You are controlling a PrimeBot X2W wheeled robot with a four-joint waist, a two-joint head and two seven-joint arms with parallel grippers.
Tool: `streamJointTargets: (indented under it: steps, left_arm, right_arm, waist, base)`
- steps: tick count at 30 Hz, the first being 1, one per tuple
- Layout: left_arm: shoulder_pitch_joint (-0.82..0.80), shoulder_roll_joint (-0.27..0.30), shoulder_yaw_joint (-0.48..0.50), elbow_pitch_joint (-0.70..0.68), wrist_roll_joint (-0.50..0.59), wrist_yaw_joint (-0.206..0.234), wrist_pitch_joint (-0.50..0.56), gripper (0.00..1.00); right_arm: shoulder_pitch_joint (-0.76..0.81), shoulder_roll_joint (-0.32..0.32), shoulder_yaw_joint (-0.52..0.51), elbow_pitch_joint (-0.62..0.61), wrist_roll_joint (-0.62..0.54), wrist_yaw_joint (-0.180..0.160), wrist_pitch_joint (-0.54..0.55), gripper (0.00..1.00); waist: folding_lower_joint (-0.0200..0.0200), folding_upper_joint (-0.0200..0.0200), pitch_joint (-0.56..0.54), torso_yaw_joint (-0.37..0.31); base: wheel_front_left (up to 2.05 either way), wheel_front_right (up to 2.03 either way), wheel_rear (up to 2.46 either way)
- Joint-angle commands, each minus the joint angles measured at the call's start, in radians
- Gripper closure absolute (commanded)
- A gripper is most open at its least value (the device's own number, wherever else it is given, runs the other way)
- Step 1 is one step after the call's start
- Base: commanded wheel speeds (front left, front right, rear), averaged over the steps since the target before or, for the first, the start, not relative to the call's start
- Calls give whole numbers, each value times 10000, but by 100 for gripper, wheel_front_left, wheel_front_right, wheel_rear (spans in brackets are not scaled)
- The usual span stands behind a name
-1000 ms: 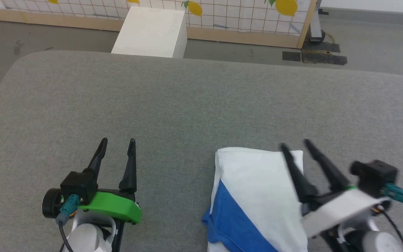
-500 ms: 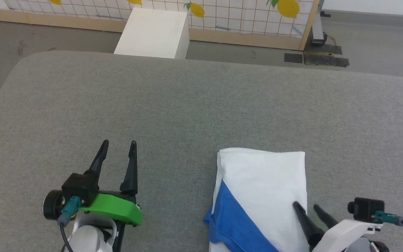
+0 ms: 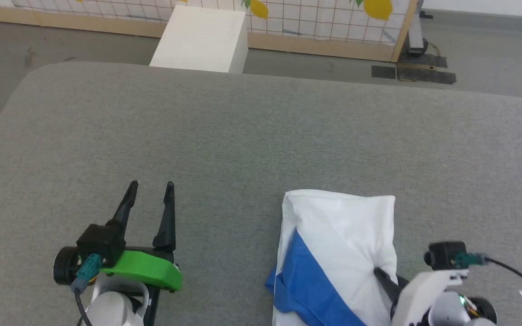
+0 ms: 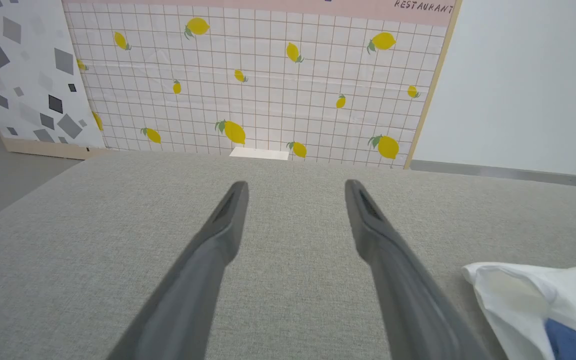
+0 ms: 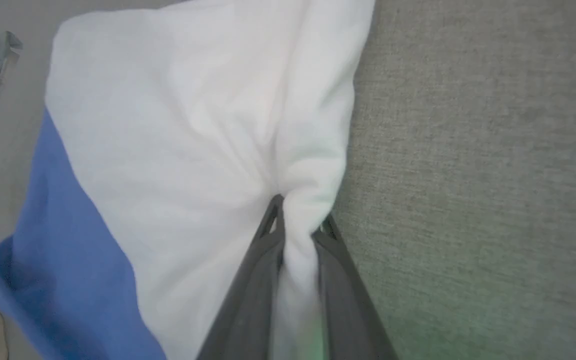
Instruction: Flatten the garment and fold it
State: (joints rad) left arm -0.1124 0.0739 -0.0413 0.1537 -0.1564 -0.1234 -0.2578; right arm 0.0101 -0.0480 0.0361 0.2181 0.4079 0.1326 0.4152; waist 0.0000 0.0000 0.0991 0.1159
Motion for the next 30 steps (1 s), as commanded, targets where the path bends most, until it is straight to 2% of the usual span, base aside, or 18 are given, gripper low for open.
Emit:
streamJointTargets:
  steps: [1, 6, 10, 14, 19, 24, 30]
  left_arm:
    - [81, -2, 83, -56, 59, -48, -40, 0]
    - [66, 21, 242, -254, 87, -24, -40, 0]
    - [-46, 31, 335, -457, 140, -6, -40, 0]
    - [-339, 38, 321, -596, 178, -16, -40, 0]
    - [-720, 99, 265, -863, 319, -21, -40, 0]
    - [-1134, 345, 217, -1017, 417, -33, -40, 0]
    - [-1604, 643, 127, -1164, 480, -42, -40, 0]
  right_arm:
    - [-305, -22, 48, -113, -536, -19, 178, 100]
    - [-1359, -64, 530, -917, -2989, -19, 1154, 100]
    - [-2355, -896, 1001, -1025, -4032, -19, 1605, 100]
    - [-3200, -1837, 953, -624, -4364, -19, 1780, 100]
    - [-4126, -2619, 514, 50, -4605, -19, 1654, 100]
    - [-4886, -3047, -142, 684, -4988, -19, 1166, 100]
    - [-5772, -3371, -1060, 1663, -5585, -19, 367, 100]
  waist:
    - [0, 0, 60, -208]
    - [0, 0, 273, -908]
    - [0, 0, 546, -1667]
    - [0, 0, 932, -2385]
    - [0, 0, 1564, -3233]
    - [0, 0, 2261, -3738]
    - [0, 0, 3077, -3890]
  base:
    - [0, 0, 0]
    - [0, 0, 0]
    - [0, 0, 0]
    - [0, 0, 0]
    - [0, 0, 0]
    - [0, 0, 0]
    - [0, 0, 0]
